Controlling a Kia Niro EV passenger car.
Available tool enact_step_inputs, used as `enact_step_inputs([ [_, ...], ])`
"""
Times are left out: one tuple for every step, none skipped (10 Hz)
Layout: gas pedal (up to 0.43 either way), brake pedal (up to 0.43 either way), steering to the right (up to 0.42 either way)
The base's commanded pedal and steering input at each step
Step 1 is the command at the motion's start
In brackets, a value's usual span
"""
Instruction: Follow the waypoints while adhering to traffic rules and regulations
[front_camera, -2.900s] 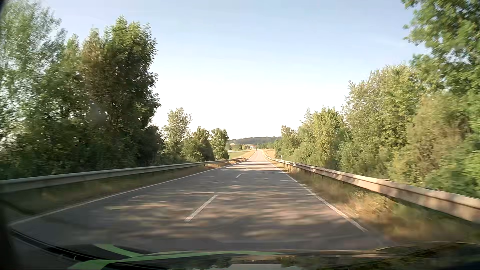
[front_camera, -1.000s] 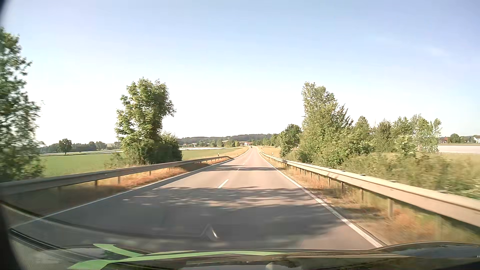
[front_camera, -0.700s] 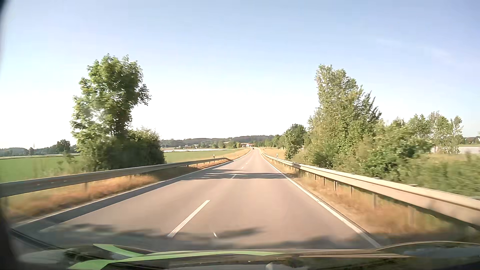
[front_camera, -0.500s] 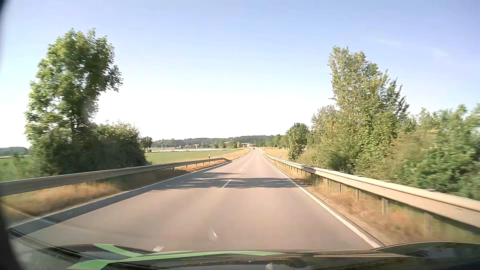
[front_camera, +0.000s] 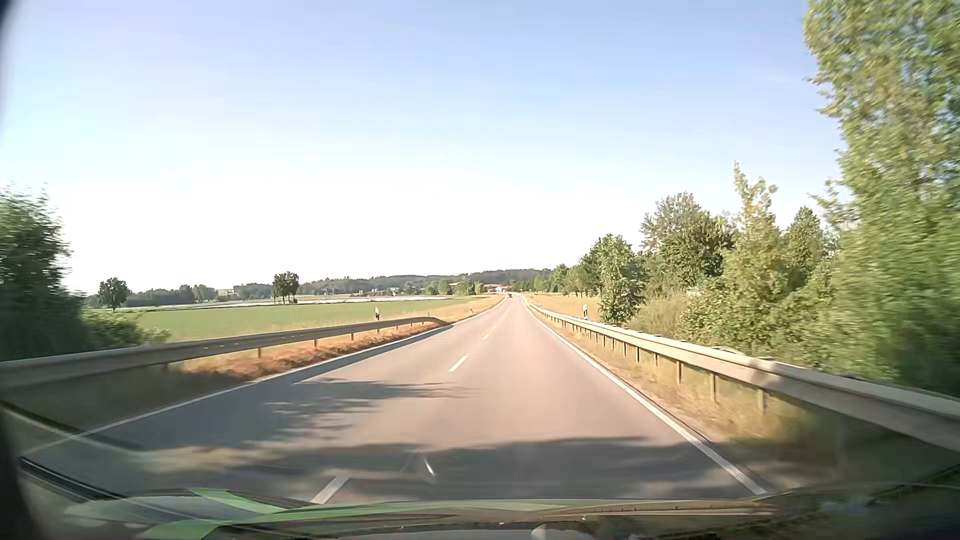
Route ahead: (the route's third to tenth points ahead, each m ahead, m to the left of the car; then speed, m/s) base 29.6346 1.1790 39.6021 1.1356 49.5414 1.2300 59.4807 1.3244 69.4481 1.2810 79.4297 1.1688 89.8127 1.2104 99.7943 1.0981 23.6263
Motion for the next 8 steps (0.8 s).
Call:
enact_step_inputs([
  [0.28, 0.0, -0.002],
  [0.299, 0.0, -0.001],
  [0.299, 0.0, -0.001],
  [0.299, 0.0, -0.001],
  [0.299, 0.0, -0.001],
  [0.299, 0.0, -0.001],
  [0.287, 0.0, -0.001],
  [0.248, 0.0, -0.001],
])
